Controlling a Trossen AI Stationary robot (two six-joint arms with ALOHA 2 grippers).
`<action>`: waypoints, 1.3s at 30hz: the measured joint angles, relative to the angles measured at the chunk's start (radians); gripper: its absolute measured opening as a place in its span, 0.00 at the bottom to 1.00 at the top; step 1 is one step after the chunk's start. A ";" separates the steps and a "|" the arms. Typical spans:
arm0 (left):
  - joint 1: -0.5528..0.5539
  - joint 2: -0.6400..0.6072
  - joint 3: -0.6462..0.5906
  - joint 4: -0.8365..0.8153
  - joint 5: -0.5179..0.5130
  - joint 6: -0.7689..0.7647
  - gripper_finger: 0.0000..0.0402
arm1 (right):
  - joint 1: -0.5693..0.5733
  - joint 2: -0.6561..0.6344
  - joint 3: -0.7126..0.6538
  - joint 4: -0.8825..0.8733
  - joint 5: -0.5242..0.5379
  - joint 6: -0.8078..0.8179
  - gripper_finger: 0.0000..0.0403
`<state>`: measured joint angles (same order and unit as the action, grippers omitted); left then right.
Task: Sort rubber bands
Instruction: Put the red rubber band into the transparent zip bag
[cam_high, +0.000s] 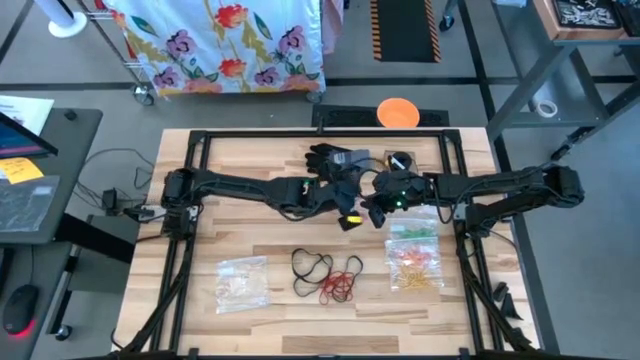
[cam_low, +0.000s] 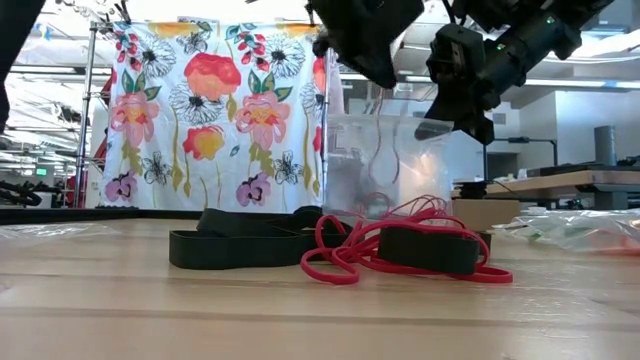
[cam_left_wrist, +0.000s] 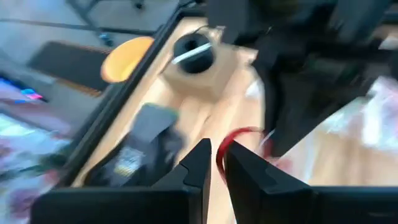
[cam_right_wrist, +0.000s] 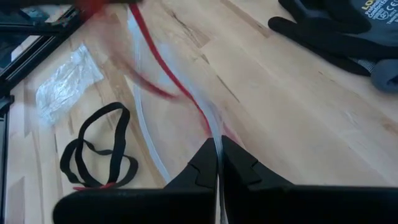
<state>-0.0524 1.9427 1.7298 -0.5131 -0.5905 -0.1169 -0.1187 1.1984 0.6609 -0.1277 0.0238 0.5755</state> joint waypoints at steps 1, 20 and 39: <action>0.008 0.010 0.002 0.022 0.035 -0.001 0.10 | 0.000 0.000 0.000 0.001 0.000 0.000 0.03; 0.024 0.020 0.000 -0.088 0.128 0.006 0.17 | 0.000 0.000 0.000 -0.007 0.000 -0.011 0.03; -0.233 -0.300 -0.266 -0.412 -0.202 -0.277 0.10 | 0.000 -0.155 0.000 -0.209 0.028 -0.035 0.03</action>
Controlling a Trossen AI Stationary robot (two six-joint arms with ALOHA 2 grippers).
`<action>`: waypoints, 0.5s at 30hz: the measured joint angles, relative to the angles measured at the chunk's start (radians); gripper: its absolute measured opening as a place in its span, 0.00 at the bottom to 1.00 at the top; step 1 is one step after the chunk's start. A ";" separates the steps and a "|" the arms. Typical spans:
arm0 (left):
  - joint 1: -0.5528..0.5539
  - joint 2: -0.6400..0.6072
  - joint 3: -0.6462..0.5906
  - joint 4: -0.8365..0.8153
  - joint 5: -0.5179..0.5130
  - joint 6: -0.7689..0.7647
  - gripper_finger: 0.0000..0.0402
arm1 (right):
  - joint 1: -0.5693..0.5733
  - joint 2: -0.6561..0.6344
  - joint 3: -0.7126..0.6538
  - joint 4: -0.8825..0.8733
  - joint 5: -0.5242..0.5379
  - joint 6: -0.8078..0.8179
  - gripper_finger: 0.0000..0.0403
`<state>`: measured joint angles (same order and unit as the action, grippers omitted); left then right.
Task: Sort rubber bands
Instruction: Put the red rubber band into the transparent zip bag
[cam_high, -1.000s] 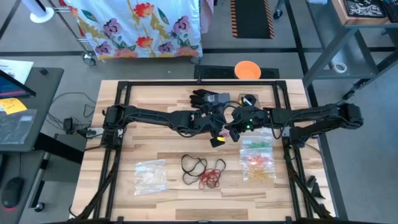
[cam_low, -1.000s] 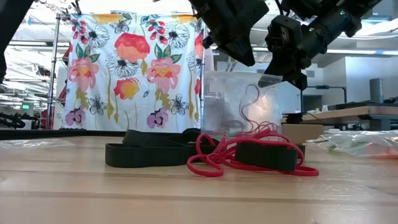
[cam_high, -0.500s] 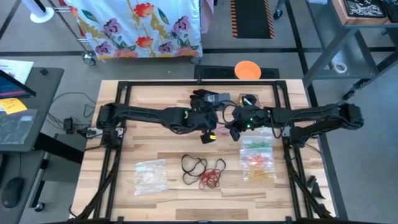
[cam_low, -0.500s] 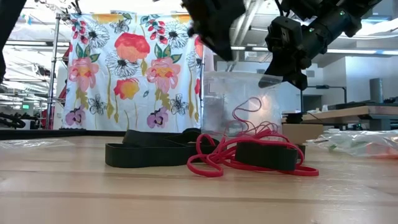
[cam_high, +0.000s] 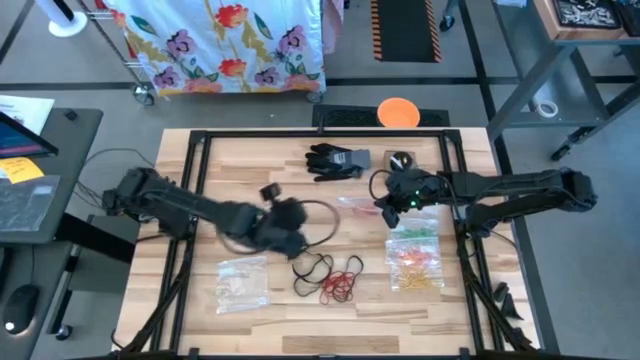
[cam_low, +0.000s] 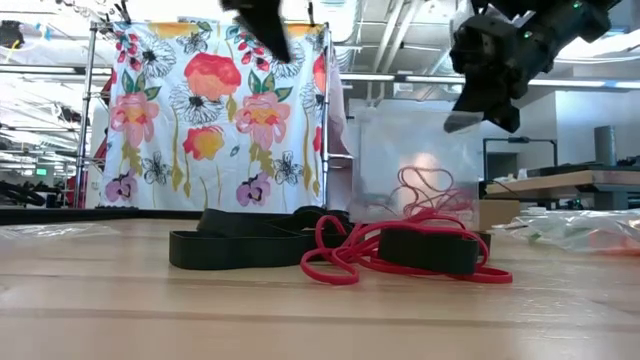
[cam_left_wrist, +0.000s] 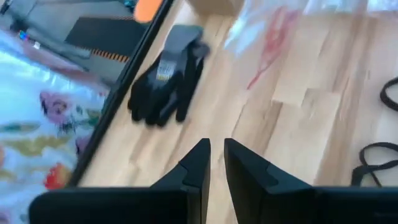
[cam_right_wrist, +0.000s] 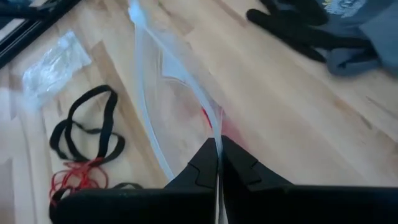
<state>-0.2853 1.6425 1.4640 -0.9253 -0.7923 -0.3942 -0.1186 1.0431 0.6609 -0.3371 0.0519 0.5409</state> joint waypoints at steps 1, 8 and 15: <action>-0.026 -0.037 -0.062 0.028 -0.020 -0.055 0.10 | 0.009 0.001 0.000 0.003 0.000 -0.001 0.03; -0.150 -0.120 -0.467 0.717 0.307 0.012 0.10 | 0.008 0.016 0.000 0.042 0.001 -0.001 0.03; -0.120 0.006 -0.541 1.226 0.744 0.187 0.10 | -0.033 0.016 0.000 0.037 0.001 0.000 0.03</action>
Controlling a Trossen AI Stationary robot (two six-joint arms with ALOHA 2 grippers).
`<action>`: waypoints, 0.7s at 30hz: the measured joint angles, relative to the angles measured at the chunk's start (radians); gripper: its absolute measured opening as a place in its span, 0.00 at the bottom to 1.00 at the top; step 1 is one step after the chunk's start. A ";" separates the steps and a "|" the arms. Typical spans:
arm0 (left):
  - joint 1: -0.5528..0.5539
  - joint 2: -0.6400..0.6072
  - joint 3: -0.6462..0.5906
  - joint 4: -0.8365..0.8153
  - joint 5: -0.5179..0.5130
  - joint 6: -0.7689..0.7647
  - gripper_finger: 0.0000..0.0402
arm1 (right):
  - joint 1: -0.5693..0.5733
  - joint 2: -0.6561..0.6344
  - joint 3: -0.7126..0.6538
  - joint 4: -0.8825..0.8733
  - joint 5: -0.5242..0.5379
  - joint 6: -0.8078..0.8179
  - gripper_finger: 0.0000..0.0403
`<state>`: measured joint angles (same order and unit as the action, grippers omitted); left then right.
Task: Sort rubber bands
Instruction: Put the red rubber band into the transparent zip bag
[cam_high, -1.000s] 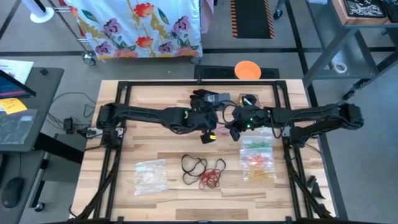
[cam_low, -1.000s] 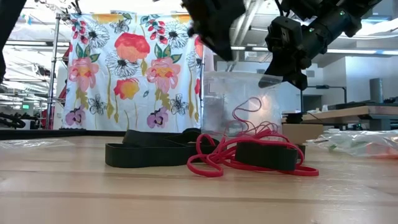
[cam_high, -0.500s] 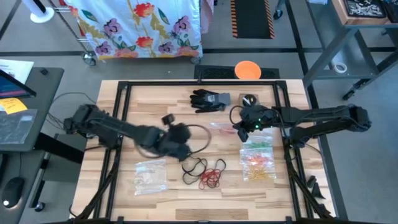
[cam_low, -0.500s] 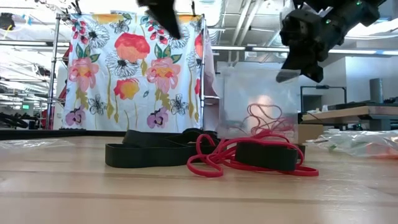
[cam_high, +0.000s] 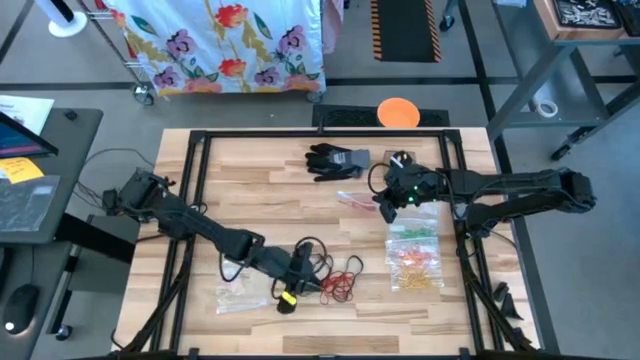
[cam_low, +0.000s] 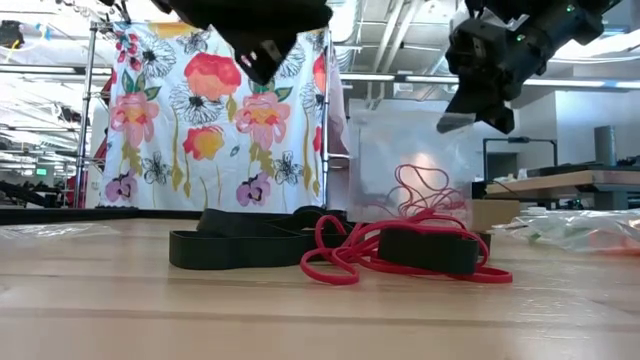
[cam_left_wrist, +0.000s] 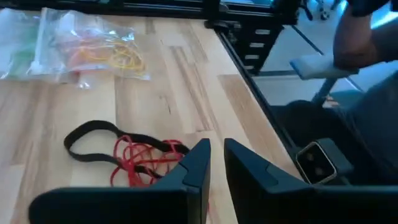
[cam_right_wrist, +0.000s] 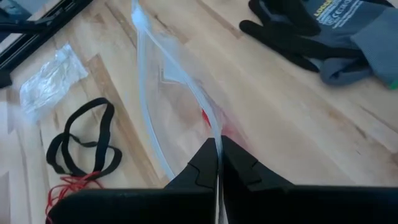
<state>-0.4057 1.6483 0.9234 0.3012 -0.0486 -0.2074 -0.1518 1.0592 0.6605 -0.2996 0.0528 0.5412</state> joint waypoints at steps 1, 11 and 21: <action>0.004 0.013 0.008 0.002 0.000 -0.016 0.10 | -0.004 0.000 0.000 0.000 0.000 0.000 0.03; 0.055 0.114 0.017 0.000 -0.168 -0.169 0.13 | -0.006 0.000 0.000 -0.024 0.000 -0.021 0.03; 0.056 0.120 0.017 0.015 -0.242 -0.464 0.38 | -0.015 0.000 0.000 -0.064 -0.001 -0.109 0.03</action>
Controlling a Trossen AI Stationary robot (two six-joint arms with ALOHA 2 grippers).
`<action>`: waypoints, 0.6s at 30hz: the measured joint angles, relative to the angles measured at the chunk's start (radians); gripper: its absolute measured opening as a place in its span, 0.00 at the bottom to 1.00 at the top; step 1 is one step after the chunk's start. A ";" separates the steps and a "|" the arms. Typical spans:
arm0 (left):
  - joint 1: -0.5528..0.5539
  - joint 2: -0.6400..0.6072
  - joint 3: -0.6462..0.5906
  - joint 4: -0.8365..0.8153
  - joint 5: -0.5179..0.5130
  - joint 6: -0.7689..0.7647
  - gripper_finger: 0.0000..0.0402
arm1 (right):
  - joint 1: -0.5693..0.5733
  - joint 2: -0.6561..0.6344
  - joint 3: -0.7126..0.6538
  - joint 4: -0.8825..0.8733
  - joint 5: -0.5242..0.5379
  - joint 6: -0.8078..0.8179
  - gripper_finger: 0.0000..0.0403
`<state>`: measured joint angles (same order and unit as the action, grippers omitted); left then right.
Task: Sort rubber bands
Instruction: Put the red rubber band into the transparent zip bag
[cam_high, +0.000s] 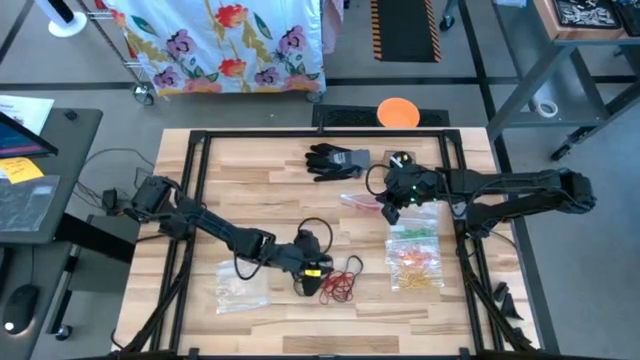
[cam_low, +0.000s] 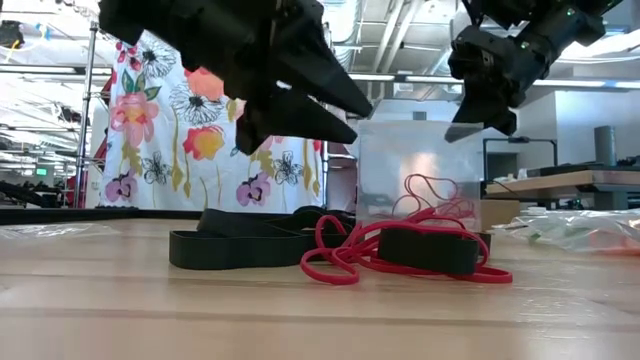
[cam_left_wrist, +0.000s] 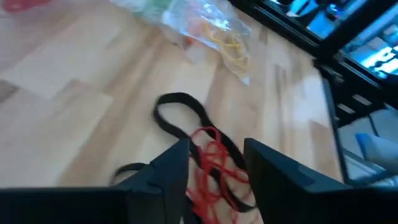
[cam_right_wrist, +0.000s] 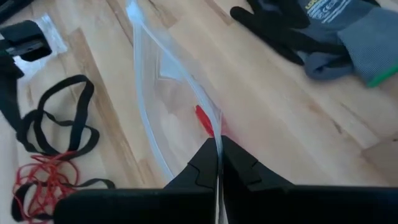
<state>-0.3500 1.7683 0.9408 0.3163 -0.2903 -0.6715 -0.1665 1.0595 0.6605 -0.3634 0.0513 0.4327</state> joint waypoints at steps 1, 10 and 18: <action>-0.005 0.000 0.000 0.010 0.002 0.010 0.39 | 0.000 0.000 0.000 0.000 0.000 -0.012 0.03; -0.090 0.000 0.001 0.022 -0.134 0.022 0.36 | 0.000 0.000 0.000 -0.003 -0.003 -0.075 0.03; -0.148 0.000 0.001 0.010 -0.206 -0.024 0.34 | 0.006 0.000 0.000 -0.003 -0.003 -0.034 0.03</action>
<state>-0.4977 1.7683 0.9417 0.3265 -0.4965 -0.6951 -0.1608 1.0595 0.6605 -0.3665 0.0483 0.3984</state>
